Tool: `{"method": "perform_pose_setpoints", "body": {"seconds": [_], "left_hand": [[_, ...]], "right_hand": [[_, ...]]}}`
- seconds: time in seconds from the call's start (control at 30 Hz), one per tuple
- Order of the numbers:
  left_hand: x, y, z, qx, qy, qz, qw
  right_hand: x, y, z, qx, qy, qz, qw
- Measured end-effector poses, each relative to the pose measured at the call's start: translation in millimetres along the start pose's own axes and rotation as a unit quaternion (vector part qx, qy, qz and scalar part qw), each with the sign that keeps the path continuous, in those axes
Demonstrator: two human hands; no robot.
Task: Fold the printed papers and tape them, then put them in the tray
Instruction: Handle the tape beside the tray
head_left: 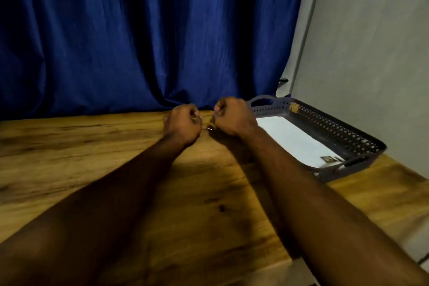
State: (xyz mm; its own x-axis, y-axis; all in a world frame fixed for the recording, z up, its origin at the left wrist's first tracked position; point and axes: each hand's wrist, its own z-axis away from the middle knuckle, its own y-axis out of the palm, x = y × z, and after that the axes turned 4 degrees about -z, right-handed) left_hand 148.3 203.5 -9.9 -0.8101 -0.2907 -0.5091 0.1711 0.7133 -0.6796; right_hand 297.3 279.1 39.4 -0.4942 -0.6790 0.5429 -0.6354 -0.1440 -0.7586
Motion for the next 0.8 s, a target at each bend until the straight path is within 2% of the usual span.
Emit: {"method": "perform_pose_setpoints", "body": {"seconds": [0.1, 0.17, 0.27, 0.33, 0.43, 0.57, 0.8], "left_hand": [[28.9, -5.6, -23.7, -0.005, -0.074, 0.034, 0.997], [45.0, -4.9, -40.1, 0.018, -0.097, 0.024, 0.995], [57.6, 1.1, -59.0, 0.056, -0.12, 0.015, 0.991], [61.0, 7.3, -66.8, 0.077, -0.13, 0.042, 0.988], [62.6, 16.7, -76.0, 0.095, -0.11, 0.061, 0.987], [62.4, 27.5, -79.0, 0.078, -0.107, 0.014, 0.991], [53.3, 37.0, -64.7, 0.122, -0.049, 0.069, 0.989]], "right_hand": [[-15.9, 35.0, -4.8, 0.027, 0.042, 0.063, 0.997], [-25.0, 54.6, -6.8, 0.011, 0.036, 0.101, 0.994], [-28.7, 72.9, -17.1, -0.017, 0.014, 0.091, 0.996], [-30.8, 78.5, -24.2, -0.004, -0.002, 0.085, 0.996], [-38.6, 84.6, -34.2, -0.001, -0.026, 0.068, 0.997], [-47.2, 87.7, -40.9, -0.01, -0.034, 0.033, 0.999], [-58.5, 72.6, -37.9, 0.037, -0.093, 0.039, 0.994]]}}
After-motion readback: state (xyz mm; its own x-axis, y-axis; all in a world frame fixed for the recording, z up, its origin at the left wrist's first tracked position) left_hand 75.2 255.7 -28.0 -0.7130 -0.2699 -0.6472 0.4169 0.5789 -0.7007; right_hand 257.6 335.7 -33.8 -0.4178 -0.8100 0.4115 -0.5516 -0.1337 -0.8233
